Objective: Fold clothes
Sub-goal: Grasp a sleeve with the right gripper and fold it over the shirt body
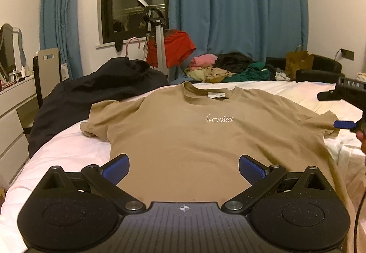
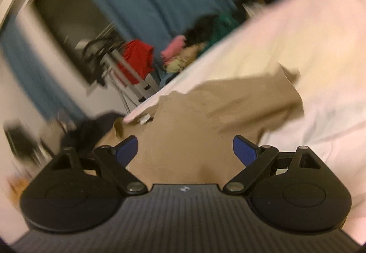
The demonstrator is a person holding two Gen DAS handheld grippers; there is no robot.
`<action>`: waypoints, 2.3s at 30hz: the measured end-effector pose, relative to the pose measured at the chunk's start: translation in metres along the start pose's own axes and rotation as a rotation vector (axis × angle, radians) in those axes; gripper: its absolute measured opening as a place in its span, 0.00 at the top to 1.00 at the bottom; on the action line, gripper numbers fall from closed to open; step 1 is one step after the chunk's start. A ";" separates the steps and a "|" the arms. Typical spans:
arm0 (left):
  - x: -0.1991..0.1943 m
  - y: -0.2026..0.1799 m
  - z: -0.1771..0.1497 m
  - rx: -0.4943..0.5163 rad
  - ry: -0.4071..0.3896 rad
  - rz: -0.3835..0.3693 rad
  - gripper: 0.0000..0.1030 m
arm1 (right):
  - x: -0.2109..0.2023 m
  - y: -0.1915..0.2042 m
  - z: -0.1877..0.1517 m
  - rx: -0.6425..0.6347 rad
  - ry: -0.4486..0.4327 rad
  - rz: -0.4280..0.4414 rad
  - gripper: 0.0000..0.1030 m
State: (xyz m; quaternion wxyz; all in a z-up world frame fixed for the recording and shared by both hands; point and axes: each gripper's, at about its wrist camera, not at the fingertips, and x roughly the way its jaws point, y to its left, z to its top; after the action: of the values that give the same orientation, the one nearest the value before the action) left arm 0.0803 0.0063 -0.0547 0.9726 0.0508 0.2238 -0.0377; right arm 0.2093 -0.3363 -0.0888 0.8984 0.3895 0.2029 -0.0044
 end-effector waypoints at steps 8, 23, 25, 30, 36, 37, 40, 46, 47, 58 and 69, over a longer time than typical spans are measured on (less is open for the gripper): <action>0.004 -0.010 -0.001 0.021 -0.014 -0.037 0.00 | 0.033 -0.057 0.013 0.265 0.034 0.013 0.10; 0.022 -0.024 -0.001 0.044 -0.055 -0.082 0.00 | 0.100 -0.067 0.014 0.176 -0.077 -0.100 0.26; 0.025 -0.021 0.001 0.019 -0.059 -0.087 0.00 | 0.109 -0.065 0.015 0.140 -0.106 -0.126 0.26; 0.038 -0.013 0.002 -0.072 -0.021 -0.112 0.00 | 0.129 -0.050 0.020 0.019 -0.151 -0.202 0.31; 0.034 -0.013 0.009 -0.045 -0.066 -0.117 0.00 | 0.135 -0.002 0.046 -0.181 -0.119 -0.311 0.93; 0.032 -0.012 0.010 -0.046 -0.067 -0.109 0.00 | 0.131 0.011 0.050 -0.211 -0.131 -0.310 0.93; 0.027 -0.003 0.013 -0.066 -0.053 -0.086 0.00 | 0.115 0.053 0.061 -0.309 -0.169 -0.300 0.93; 0.021 0.033 0.022 -0.132 -0.003 -0.010 0.00 | 0.114 0.160 0.030 -0.559 -0.148 -0.236 0.93; 0.019 0.040 0.023 -0.151 -0.003 -0.003 0.00 | 0.114 0.178 0.024 -0.601 -0.143 -0.224 0.93; 0.010 0.108 0.026 -0.257 -0.030 0.087 0.00 | 0.189 0.267 -0.074 -0.873 0.001 -0.177 0.93; 0.049 0.103 0.009 -0.275 0.073 0.014 0.00 | 0.162 0.250 -0.080 -0.762 0.099 -0.010 0.00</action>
State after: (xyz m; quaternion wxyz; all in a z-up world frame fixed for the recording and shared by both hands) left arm 0.1379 0.1053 -0.0595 0.9618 -0.0802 0.2618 0.0022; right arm 0.3703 -0.0815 -0.0228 0.9679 0.0264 0.2347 0.0858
